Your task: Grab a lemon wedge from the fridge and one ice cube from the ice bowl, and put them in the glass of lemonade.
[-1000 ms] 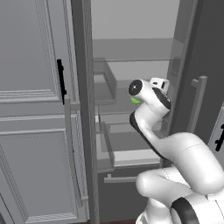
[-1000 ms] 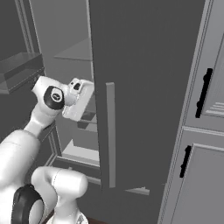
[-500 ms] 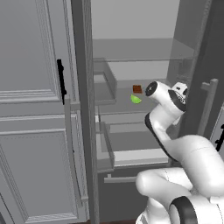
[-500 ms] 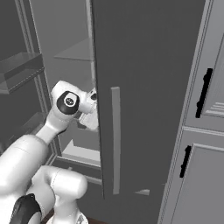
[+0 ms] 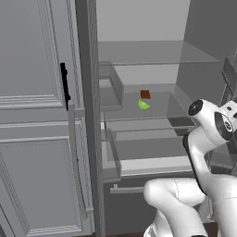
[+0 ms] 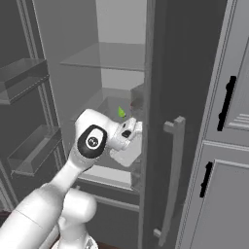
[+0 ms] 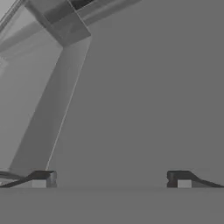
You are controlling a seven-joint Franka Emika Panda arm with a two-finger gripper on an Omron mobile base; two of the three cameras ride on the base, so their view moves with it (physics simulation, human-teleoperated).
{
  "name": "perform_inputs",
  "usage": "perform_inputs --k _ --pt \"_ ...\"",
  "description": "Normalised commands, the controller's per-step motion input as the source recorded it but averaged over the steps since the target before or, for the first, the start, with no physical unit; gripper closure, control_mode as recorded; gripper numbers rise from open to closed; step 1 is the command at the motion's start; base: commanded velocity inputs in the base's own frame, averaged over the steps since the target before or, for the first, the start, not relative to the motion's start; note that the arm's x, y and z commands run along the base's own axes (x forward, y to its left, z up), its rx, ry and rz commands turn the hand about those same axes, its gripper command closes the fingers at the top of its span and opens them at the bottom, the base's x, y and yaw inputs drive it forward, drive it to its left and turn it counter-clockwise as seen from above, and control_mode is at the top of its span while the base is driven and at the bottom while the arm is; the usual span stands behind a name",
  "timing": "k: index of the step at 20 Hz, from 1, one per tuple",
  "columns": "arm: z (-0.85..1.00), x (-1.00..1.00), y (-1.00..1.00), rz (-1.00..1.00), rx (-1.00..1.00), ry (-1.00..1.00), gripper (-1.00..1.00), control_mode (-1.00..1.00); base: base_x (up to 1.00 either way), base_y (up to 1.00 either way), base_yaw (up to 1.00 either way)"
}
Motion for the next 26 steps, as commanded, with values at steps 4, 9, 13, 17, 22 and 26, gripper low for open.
perform_inputs --k 4,9,13,17,22,26 --pt "0.27 -0.85 -0.15 -0.22 -0.02 -0.24 -1.0 -1.0 0.0 0.0 0.0" --pt "0.93 -0.38 1.0 -0.01 -0.03 -0.63 -1.0 -1.0 0.0 0.0 0.0" --pt "0.72 -0.66 1.0 -0.02 0.0 -0.49 -1.0 -1.0 0.0 0.0 0.0" --pt "0.06 -0.48 1.0 0.01 0.3 -0.1 -1.0 -1.0 0.0 0.0 0.0" --pt "-0.42 -0.26 0.75 0.27 0.56 0.0 -1.0 -1.0 0.0 0.0 0.0" --pt "-0.48 -0.23 0.33 0.48 0.4 0.0 -1.0 -1.0 0.0 0.0 0.0"
